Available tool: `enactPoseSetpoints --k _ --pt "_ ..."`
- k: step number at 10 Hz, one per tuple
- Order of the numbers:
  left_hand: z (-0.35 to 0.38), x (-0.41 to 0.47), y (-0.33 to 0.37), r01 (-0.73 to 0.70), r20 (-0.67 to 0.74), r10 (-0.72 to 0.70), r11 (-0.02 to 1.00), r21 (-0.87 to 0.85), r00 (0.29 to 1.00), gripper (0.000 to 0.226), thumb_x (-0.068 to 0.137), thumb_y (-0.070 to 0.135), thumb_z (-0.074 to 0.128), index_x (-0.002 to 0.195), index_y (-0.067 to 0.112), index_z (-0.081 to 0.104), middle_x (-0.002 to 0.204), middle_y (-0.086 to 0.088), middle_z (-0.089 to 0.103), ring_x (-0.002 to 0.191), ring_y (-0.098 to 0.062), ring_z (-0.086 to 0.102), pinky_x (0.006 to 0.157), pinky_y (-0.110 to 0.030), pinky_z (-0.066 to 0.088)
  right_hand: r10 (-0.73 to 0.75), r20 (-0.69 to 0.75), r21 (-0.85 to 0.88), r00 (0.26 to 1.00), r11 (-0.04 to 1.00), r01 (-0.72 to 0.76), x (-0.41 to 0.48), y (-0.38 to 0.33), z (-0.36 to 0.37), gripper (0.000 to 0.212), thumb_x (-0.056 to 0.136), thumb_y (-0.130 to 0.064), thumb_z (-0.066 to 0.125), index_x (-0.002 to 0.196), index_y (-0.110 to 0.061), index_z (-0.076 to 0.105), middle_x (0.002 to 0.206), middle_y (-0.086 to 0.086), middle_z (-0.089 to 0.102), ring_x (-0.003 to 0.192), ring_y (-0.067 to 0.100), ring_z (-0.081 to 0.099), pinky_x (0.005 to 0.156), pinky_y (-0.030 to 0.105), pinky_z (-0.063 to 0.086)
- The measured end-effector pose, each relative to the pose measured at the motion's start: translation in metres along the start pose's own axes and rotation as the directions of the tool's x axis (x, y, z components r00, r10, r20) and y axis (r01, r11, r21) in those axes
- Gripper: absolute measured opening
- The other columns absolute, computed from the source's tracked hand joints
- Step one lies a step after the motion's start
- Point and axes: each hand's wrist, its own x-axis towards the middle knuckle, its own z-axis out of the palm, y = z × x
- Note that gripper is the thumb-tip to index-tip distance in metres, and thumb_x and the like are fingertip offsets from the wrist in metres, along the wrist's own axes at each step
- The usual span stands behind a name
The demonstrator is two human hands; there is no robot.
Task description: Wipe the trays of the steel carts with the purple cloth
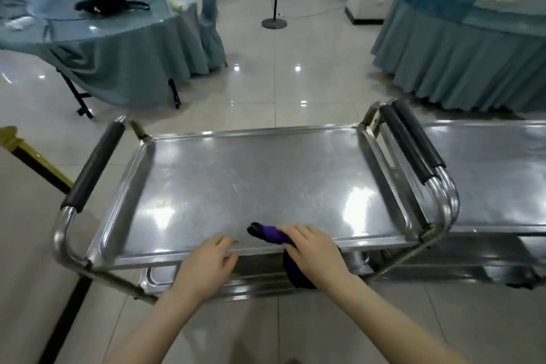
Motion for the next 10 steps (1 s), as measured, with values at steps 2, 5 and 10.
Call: enactPoseSetpoints --k 2,5,10 --pt "-0.015 0.053 0.009 0.03 -0.003 -0.03 1.0 0.0 1.0 0.039 0.099 0.042 0.039 0.135 0.029 0.047 0.132 0.009 0.051 0.108 -0.013 0.056 0.084 -0.026 0.044 0.086 0.043 -0.006 0.995 0.996 -0.086 0.074 0.031 -0.009 0.034 0.102 -0.032 0.041 0.136 -0.03 0.045 0.132 -0.008 0.055 0.113 0.022 0.052 0.092 0.036 0.044" --pt "-0.024 0.14 -0.003 -0.021 0.022 0.021 1.0 0.016 1.0 0.039 0.099 0.042 0.038 0.135 0.029 0.047 0.133 0.007 0.051 0.113 -0.015 0.054 0.088 -0.03 0.047 0.182 0.01 -0.137 0.983 0.974 -0.179 0.155 0.055 0.019 0.032 0.103 -0.03 0.039 0.134 -0.025 0.043 0.137 -0.007 0.048 0.112 0.024 0.051 0.085 0.036 0.043" --pt "0.004 0.246 -0.075 -0.003 0.161 0.005 1.0 -0.017 0.987 0.042 0.099 0.044 0.041 0.138 0.03 0.044 0.138 0.008 0.048 0.121 -0.013 0.049 0.096 -0.029 0.045 0.26 0.378 -0.165 0.889 0.963 -0.212 0.189 0.097 0.08 0.051 0.103 -0.045 0.031 0.152 -0.037 0.021 0.16 -0.012 0.02 0.145 0.017 0.023 0.114 0.037 0.024"
